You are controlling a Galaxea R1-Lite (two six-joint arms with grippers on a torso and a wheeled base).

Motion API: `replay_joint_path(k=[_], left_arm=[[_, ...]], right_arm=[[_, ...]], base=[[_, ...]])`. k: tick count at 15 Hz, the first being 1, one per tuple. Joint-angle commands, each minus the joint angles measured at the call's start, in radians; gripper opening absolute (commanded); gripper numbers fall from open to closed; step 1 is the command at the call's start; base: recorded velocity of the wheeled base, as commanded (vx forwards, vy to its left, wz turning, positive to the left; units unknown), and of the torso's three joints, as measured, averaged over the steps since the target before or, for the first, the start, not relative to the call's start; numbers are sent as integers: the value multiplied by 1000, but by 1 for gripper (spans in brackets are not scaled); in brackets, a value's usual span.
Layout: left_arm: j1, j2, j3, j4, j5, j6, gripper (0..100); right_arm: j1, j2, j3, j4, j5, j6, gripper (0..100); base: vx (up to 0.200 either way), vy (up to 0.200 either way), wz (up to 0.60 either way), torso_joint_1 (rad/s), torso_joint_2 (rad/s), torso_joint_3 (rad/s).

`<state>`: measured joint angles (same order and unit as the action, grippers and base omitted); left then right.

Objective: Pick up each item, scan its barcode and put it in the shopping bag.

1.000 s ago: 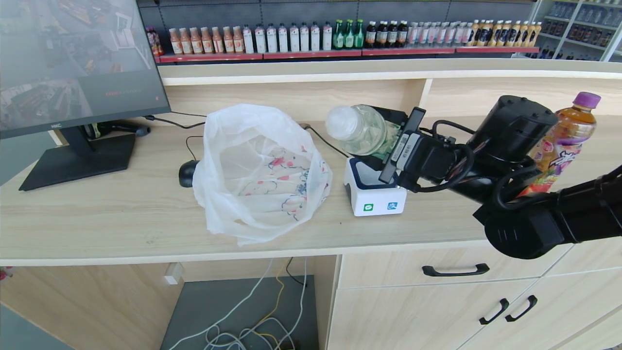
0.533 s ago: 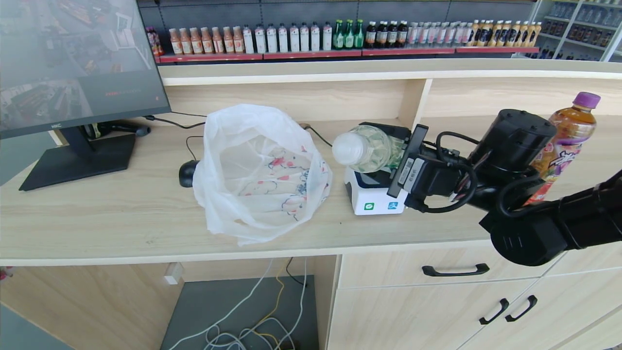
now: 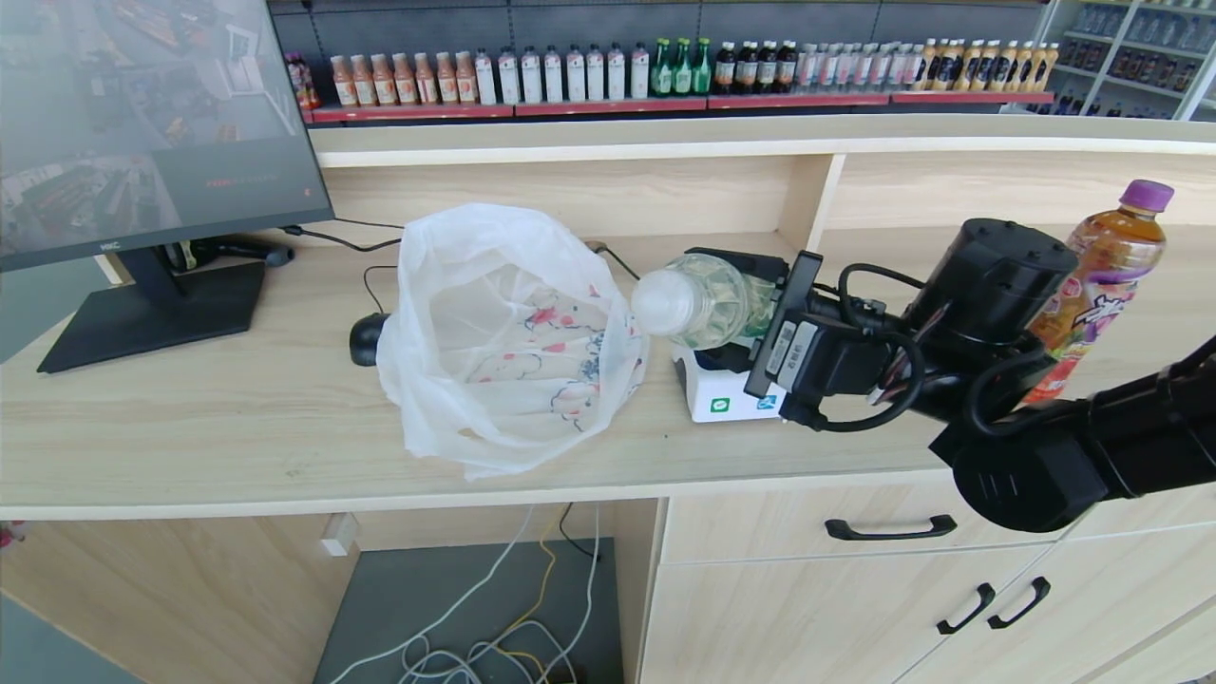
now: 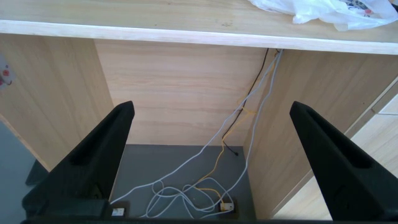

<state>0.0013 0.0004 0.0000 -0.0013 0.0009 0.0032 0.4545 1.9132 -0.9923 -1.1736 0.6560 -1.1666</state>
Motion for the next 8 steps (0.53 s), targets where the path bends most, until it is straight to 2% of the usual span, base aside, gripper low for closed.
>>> replay_joint_path(k=[1, 8], left_arm=[[0, 0, 0, 0, -1, 0, 100], [0, 0, 0, 0, 1, 0, 100]], right_arm=[[6, -5, 0, -1, 2, -1, 0], [6, -8, 0, -1, 2, -1, 0]], base=[[0, 0, 0, 0, 0, 0], [0, 0, 0, 0, 0, 0]])
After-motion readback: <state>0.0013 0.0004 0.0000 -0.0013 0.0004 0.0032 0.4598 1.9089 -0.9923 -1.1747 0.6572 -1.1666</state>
